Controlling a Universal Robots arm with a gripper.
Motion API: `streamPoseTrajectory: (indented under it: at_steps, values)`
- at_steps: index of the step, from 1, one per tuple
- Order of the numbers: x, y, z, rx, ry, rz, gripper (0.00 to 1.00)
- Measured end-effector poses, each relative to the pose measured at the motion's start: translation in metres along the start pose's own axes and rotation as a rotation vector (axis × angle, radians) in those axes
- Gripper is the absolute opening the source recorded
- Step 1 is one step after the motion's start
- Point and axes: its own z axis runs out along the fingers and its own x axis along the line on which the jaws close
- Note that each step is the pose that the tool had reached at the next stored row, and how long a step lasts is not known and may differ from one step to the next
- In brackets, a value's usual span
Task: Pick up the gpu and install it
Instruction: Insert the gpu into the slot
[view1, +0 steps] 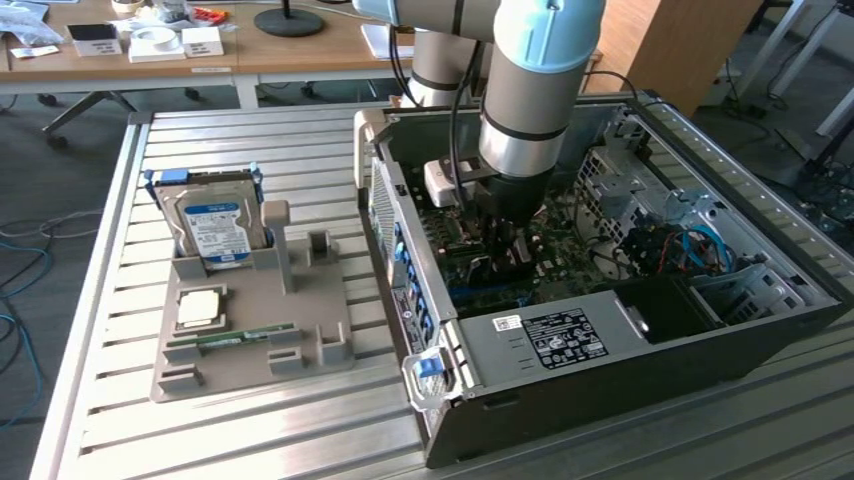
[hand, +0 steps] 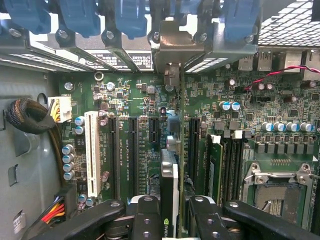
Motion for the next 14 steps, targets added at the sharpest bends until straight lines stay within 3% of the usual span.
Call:
streamPoseTrajectory:
  at_steps: [6,7,8,9,14]
  values:
    - [0.0000,0.0000,0.0001,-0.0001,-0.0003,0.000,0.27]
    - [-0.0003,0.0002,0.0010,0.0007,-0.0026,0.001,0.28]
    - [-0.0002,0.0002,0.0007,0.0007,-0.0016,0.001,0.28]
    - [-0.0002,0.0001,0.0003,0.0004,-0.0006,0.000,0.34]
    - [-0.0002,-0.0001,-0.0001,0.0000,0.0002,0.001,0.34]
